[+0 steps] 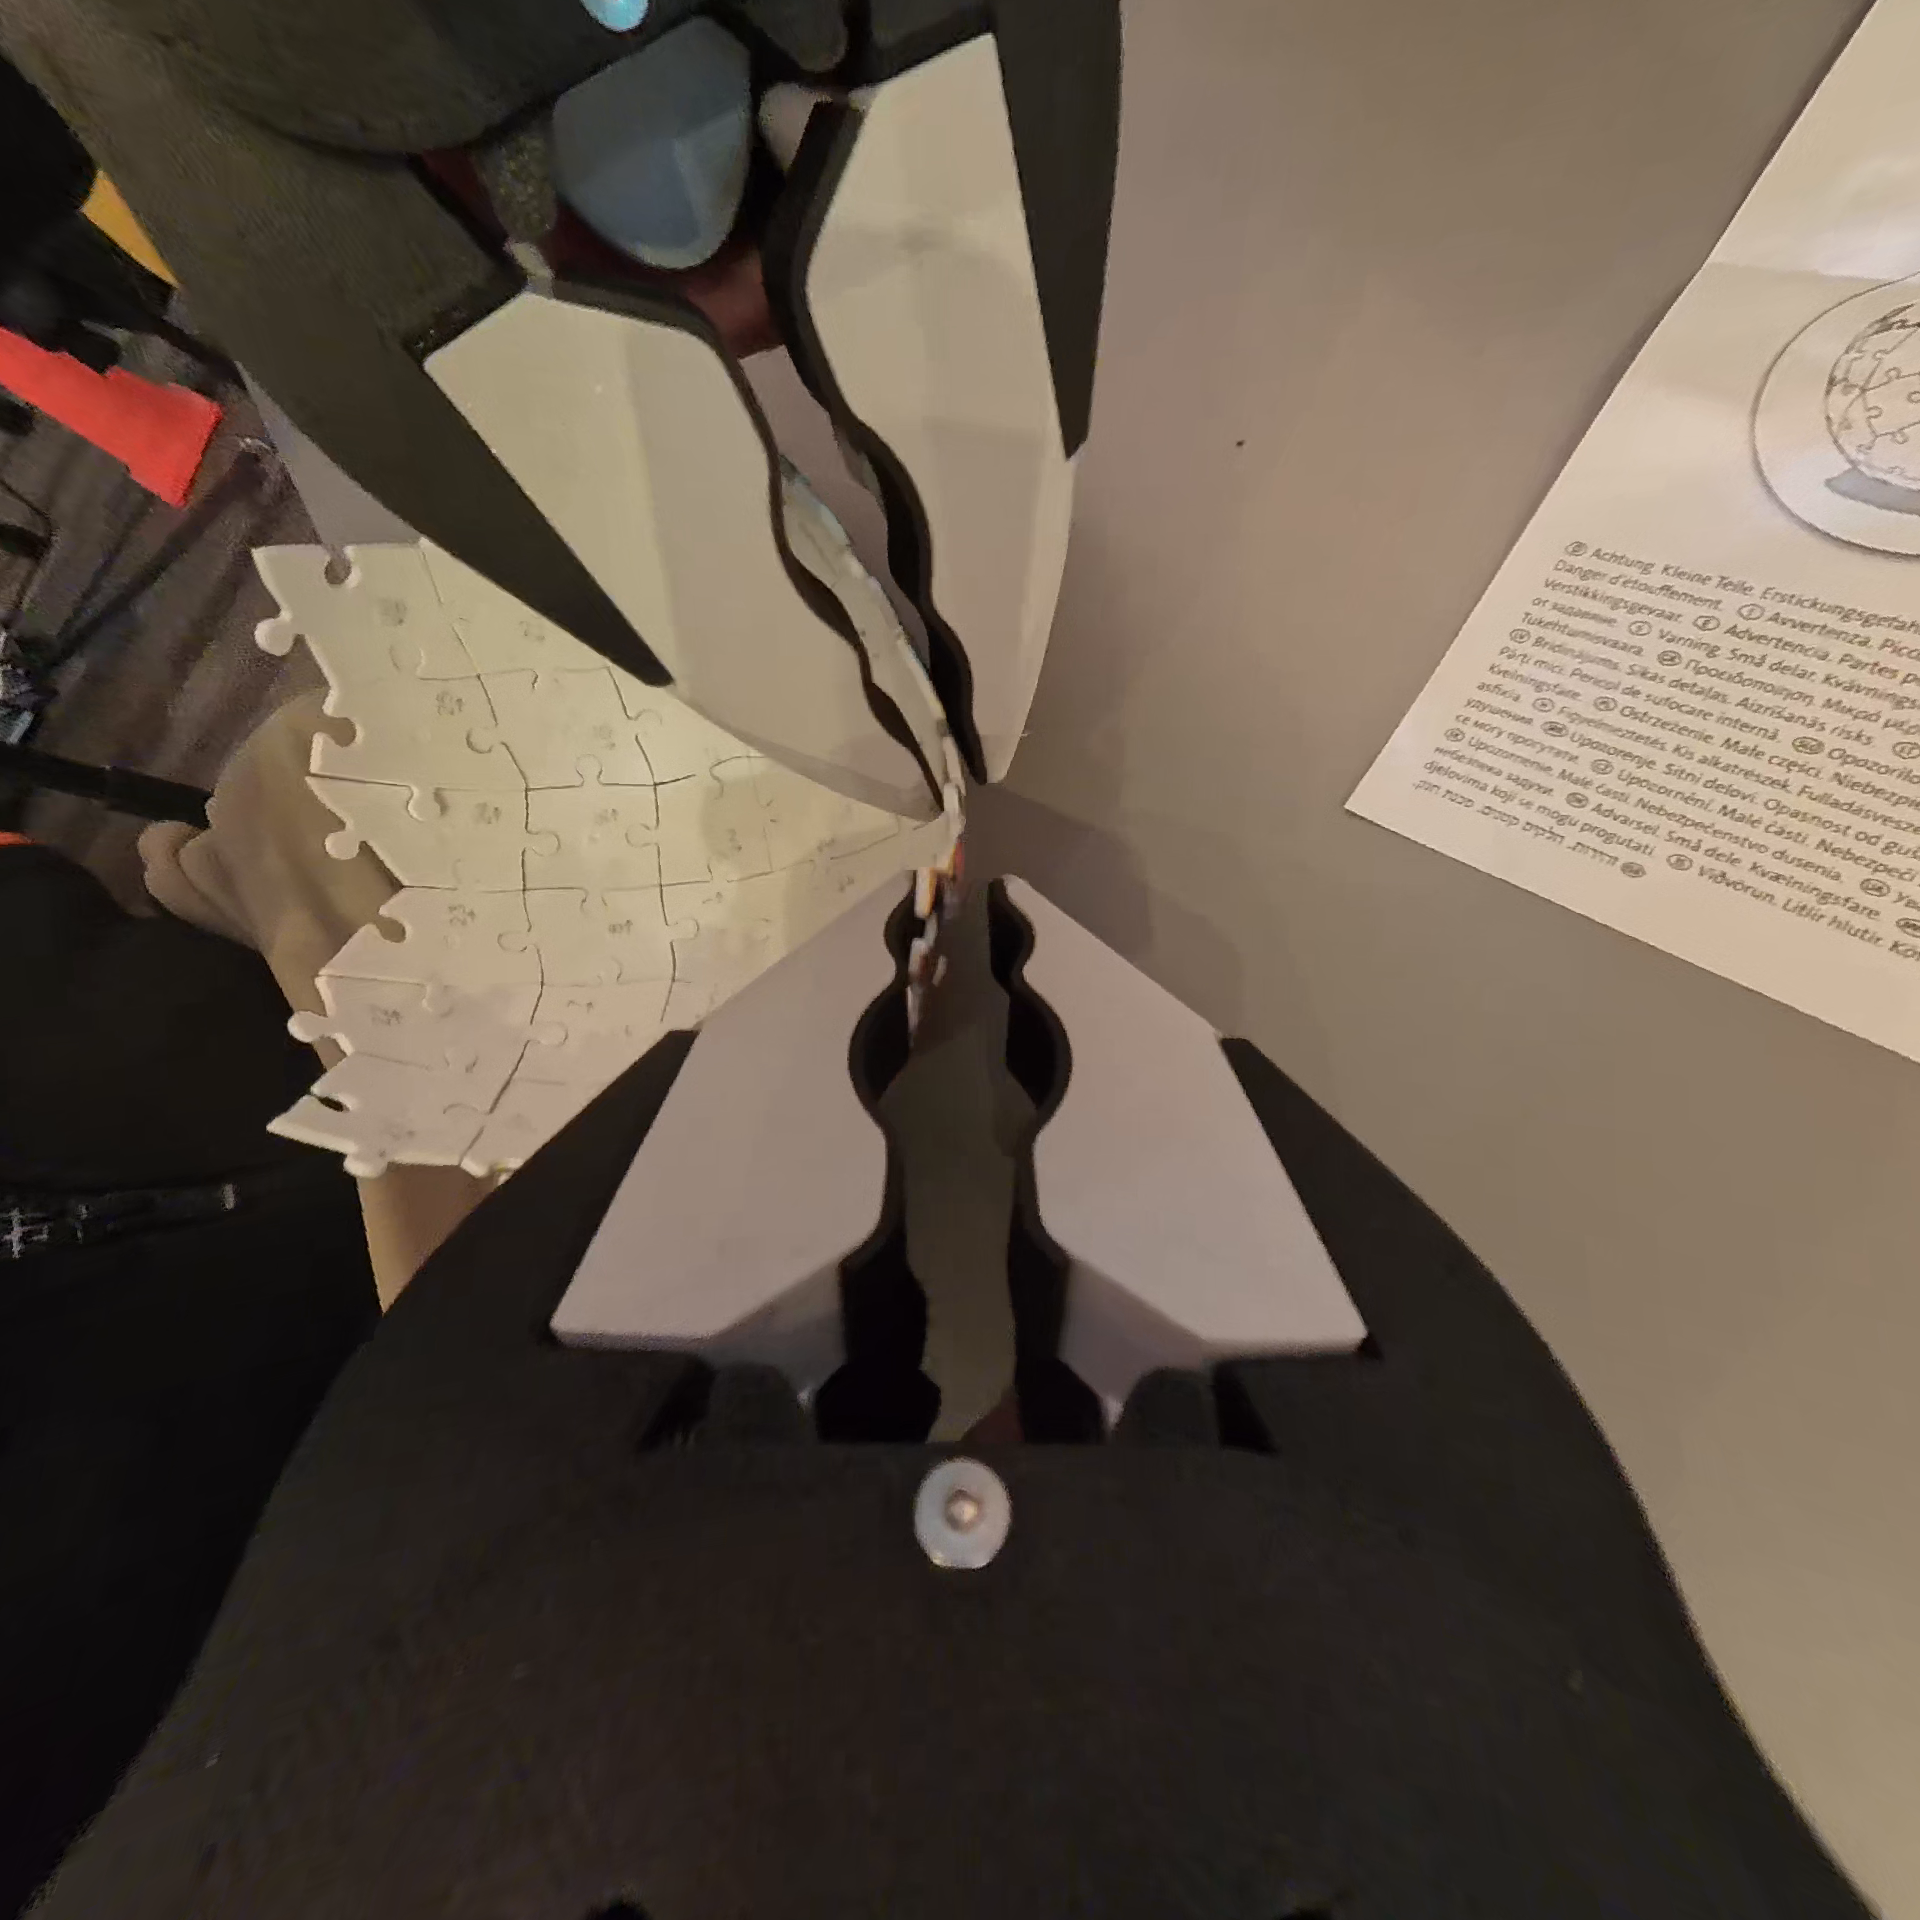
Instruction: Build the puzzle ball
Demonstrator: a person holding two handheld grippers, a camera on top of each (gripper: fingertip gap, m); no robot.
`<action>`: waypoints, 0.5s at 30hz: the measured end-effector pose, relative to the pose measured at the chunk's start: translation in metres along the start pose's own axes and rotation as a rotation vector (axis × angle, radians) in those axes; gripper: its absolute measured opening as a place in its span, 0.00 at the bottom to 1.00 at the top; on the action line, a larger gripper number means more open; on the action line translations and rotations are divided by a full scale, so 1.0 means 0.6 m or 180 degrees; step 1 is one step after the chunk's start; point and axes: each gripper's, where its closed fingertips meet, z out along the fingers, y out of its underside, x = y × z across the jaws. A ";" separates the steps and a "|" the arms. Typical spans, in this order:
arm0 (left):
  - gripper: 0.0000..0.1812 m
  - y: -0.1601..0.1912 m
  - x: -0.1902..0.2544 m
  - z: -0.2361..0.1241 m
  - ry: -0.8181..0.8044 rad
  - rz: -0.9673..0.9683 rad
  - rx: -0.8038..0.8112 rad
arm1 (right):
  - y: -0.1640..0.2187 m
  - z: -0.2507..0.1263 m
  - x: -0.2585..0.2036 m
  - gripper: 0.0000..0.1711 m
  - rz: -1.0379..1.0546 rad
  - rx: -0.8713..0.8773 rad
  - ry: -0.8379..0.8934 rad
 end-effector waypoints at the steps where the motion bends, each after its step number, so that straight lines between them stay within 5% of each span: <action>1: 0.04 0.000 0.000 0.000 -0.0003 -0.0001 0.0000 | 0.001 -0.001 0.003 0.08 0.0027 -0.0014 0.0016; 15: 0.04 0.006 -0.006 -0.004 -0.0014 -0.0090 0.0028 | -0.004 0.000 -0.002 0.01 0.0129 0.0100 -0.0111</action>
